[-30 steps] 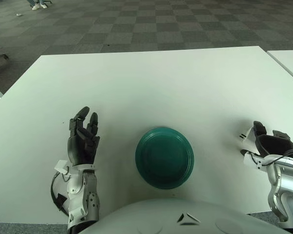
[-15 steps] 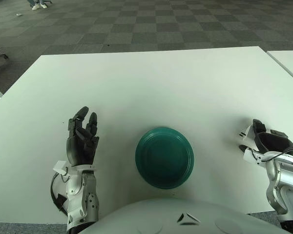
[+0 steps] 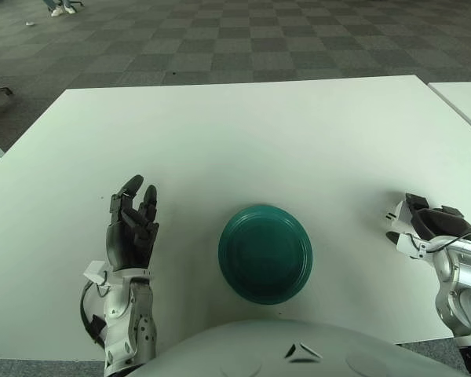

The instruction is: Put the charger into the plate.

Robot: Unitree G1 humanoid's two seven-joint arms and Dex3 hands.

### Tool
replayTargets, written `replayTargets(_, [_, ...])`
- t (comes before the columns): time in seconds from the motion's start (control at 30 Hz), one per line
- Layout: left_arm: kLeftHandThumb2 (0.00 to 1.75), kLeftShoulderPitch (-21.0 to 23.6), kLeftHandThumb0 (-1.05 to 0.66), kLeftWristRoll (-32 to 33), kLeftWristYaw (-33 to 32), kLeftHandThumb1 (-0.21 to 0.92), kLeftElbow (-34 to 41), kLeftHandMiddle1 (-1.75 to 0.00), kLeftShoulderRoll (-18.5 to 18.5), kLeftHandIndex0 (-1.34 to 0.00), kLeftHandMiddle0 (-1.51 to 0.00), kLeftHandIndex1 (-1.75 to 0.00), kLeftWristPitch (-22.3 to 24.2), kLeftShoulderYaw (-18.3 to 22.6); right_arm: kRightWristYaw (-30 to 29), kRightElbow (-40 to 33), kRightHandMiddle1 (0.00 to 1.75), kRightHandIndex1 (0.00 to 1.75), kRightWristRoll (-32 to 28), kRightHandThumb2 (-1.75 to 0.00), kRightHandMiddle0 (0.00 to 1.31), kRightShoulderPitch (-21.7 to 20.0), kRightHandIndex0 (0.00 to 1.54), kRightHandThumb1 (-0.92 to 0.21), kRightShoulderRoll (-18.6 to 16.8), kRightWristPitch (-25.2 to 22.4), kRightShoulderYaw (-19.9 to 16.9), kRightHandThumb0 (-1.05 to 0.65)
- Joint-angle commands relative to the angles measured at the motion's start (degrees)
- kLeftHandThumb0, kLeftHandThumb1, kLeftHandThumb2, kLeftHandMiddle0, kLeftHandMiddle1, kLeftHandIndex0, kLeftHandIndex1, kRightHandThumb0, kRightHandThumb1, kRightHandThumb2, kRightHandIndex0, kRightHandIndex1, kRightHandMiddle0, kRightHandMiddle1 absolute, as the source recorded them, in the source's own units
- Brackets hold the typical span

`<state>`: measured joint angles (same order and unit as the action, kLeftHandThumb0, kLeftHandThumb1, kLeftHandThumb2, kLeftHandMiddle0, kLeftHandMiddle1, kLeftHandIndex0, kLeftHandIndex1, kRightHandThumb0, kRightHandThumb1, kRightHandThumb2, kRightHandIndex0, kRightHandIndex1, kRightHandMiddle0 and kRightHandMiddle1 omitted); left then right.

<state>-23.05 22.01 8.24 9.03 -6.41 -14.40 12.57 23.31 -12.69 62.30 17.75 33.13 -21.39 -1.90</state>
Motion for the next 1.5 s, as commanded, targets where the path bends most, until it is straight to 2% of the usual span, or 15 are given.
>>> replayTargets(0.0, [1.02, -0.3, -0.94, 0.2, -0.8, 0.92, 1.3, -0.04, 0.2, 0.00, -0.39, -0.98, 0.9, 0.2, 3.2, 3.4, 0.43, 0.31, -3.7, -0.78, 0.00, 2.2, 0.17, -0.92, -0.1, -0.5, 0.9, -1.05])
replayTargets(0.27, [1.02, -0.8, -0.94, -0.1, -0.9, 0.92, 2.1, -0.04, -0.2, 0.00, -0.39, -0.98, 1.3, 0.0, 2.4, 3.5, 0.51, 0.35, -6.3, -0.72, 0.00, 2.6, 0.24, -0.92, 0.3, -1.4, 0.3, -1.00])
replayTargets(0.33, [1.02, -1.0, -0.94, -0.1, -0.9, 0.92, 2.4, -0.03, -0.3, 0.00, -0.39, -0.98, 1.3, -0.1, 1.6, 3.5, 0.69, 0.49, -6.8, -0.68, 0.00, 2.6, 0.28, -0.92, 0.1, -1.7, -0.1, -0.96])
replayTargets(0.37, [1.02, -1.0, -0.94, -0.2, -0.9, 0.92, 2.5, -0.03, -0.3, 0.00, -0.39, -0.98, 1.3, -0.1, 1.3, 3.5, 0.84, 0.63, -7.0, -0.66, 0.03, 2.6, 0.32, -0.92, -0.1, -1.8, -0.2, -0.93])
replayTargets(0.43, [1.02, -1.1, -0.94, -0.2, -0.9, 0.92, 2.6, -0.03, -0.4, 0.00, -0.39, -0.98, 1.4, -0.1, 0.3, 3.8, 1.30, 1.13, -7.5, -0.59, 0.13, 2.5, 0.38, -0.92, -0.3, -1.8, -0.5, -0.83])
replayTargets(0.47, [1.02, -1.2, -0.94, -0.2, -0.9, 0.92, 2.7, -0.03, -0.4, 0.00, -0.39, -0.98, 1.4, -0.2, -0.8, 4.2, 1.37, 1.22, -7.9, -0.58, 0.15, 2.4, 0.40, -0.92, -0.4, -1.5, -0.6, -0.81])
replayTargets(0.53, [1.02, -1.4, -0.94, -0.3, -1.0, 0.92, 2.9, -0.03, -0.5, 0.00, -0.39, -0.98, 1.4, -0.3, -2.1, 4.7, 1.59, 1.53, -8.4, -0.79, 0.29, 2.4, 0.50, -0.73, -0.3, -1.1, -0.8, -0.57])
replayTargets(0.63, [1.02, -1.4, -0.94, -0.3, -1.0, 0.92, 3.0, -0.03, -0.5, 0.00, -0.39, -0.98, 1.5, -0.3, -5.1, 5.8, 1.70, 1.68, -9.0, -0.95, 0.39, 2.2, 0.60, -0.61, -0.6, -0.3, -0.9, -0.47])
replayTargets(0.73, [1.02, -1.4, -0.94, -0.3, -1.0, 0.92, 3.0, -0.03, -0.5, 0.00, -0.39, -0.98, 1.5, -0.3, -7.7, 6.8, 1.73, 1.72, -9.6, -1.04, 0.45, 2.0, 0.68, -0.53, -0.8, 0.2, -0.8, -0.44])
replayTargets(0.93, [1.02, -1.5, -0.94, -0.3, -1.1, 0.92, 3.1, -0.03, -0.5, 0.00, -0.39, -0.98, 1.5, -0.4, -10.7, 7.2, 1.74, 1.74, -10.0, -1.13, 0.50, 1.8, 0.78, -0.46, -0.9, 0.0, -0.1, -0.44])
replayTargets(1.47, [1.02, -1.1, -0.94, 0.0, -1.0, 0.92, 2.9, -0.03, -0.1, 0.00, -0.39, -0.98, 1.8, 0.0, -14.5, 6.7, 1.75, 1.75, -11.2, -1.15, 0.51, 1.9, 0.81, -0.44, -1.2, -0.4, 1.1, -0.44])
